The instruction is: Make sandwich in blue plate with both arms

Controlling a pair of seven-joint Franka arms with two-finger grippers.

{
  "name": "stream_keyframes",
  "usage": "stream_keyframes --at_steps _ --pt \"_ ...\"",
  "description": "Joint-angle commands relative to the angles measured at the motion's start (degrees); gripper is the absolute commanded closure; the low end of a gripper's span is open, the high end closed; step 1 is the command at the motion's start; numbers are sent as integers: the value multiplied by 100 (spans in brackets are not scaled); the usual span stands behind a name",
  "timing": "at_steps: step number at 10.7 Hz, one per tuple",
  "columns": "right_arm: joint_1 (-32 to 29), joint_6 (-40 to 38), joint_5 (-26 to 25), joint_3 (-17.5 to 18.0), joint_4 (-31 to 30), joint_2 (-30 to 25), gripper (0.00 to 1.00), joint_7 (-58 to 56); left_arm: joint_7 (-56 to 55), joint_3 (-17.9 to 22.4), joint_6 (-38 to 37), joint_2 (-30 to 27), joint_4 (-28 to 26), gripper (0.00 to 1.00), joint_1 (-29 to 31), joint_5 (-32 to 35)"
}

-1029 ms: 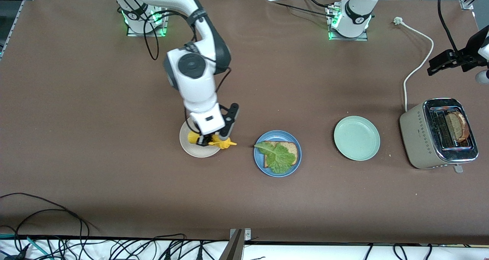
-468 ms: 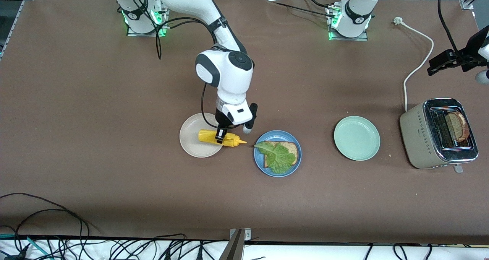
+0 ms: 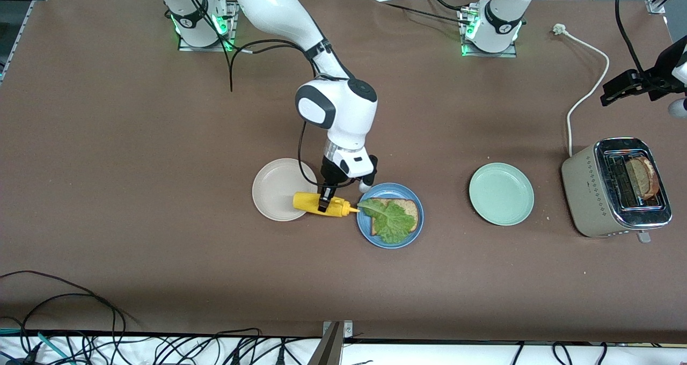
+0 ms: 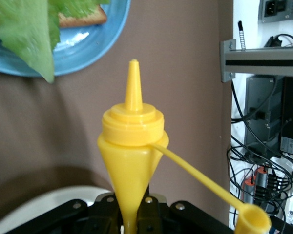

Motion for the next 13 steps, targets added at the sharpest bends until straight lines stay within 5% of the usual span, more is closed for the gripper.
stream_keyframes --at_steps 1,4,5,13 --pt "97 80 -346 -135 629 762 88 543 1 4 -129 30 130 0 11 -78" --pt "115 115 -691 -100 638 860 89 685 1 4 -120 30 130 0 19 -104" --pt "124 115 -691 -109 638 886 100 694 1 12 -120 30 130 0 19 -104" --pt "124 -33 -682 -127 638 686 100 598 1 13 -120 30 130 0 28 -104"
